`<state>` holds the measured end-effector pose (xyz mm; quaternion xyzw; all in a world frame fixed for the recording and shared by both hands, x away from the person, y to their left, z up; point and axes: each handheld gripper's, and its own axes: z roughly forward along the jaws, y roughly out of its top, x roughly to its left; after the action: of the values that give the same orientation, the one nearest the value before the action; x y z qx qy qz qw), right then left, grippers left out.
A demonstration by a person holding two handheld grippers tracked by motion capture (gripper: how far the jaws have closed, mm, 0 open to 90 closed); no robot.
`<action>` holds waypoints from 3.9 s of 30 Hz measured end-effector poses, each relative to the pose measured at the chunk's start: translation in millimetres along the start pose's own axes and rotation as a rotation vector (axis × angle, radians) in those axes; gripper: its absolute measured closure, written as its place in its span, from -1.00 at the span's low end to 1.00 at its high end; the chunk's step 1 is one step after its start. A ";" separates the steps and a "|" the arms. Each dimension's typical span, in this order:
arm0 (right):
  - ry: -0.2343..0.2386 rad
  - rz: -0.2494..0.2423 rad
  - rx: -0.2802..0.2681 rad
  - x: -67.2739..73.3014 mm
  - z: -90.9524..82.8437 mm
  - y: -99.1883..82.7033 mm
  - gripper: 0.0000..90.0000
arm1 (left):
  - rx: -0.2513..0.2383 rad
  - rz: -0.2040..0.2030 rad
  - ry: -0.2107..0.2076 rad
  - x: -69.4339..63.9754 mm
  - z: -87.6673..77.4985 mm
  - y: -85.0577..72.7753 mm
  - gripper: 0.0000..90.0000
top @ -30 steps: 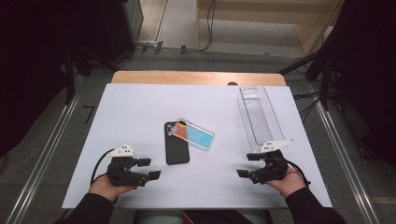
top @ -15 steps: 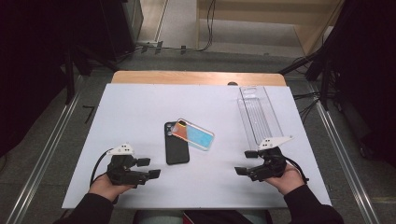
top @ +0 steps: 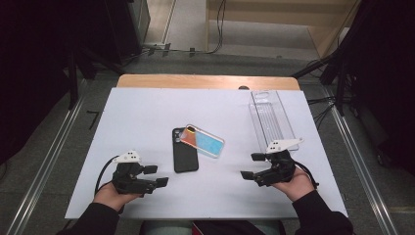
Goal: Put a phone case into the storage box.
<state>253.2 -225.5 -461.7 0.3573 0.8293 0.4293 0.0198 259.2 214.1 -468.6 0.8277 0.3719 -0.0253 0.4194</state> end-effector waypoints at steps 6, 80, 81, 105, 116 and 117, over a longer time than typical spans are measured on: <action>0.012 -0.015 -0.003 1.1 4.0 9.6 -0.65 | 0.002 0.004 0.000 0.1 -0.3 -0.2 -0.38; 0.076 -0.127 0.045 -28.2 111.4 131.1 -1.00 | 0.010 -0.008 -0.001 0.6 1.5 0.0 -0.38; 0.077 -0.132 0.046 -28.6 112.8 131.2 -1.00 | 0.010 -0.007 -0.001 0.6 1.5 -0.1 -0.38; 0.031 -0.159 0.142 -40.0 145.8 112.5 -1.00 | 0.004 -0.006 -0.003 0.1 1.4 -0.4 -0.37; 0.011 -0.177 0.183 -40.2 154.0 106.4 -1.00 | 0.008 -0.006 -0.003 0.3 1.4 -0.3 -0.38; 0.005 -0.187 0.185 -40.0 155.6 105.8 -1.00 | 0.009 -0.007 -0.003 0.3 1.4 -0.3 -0.38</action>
<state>396.7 -101.4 -493.9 0.2777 0.8951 0.3480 0.0243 259.6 213.4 -469.9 0.8282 0.3739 -0.0296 0.4164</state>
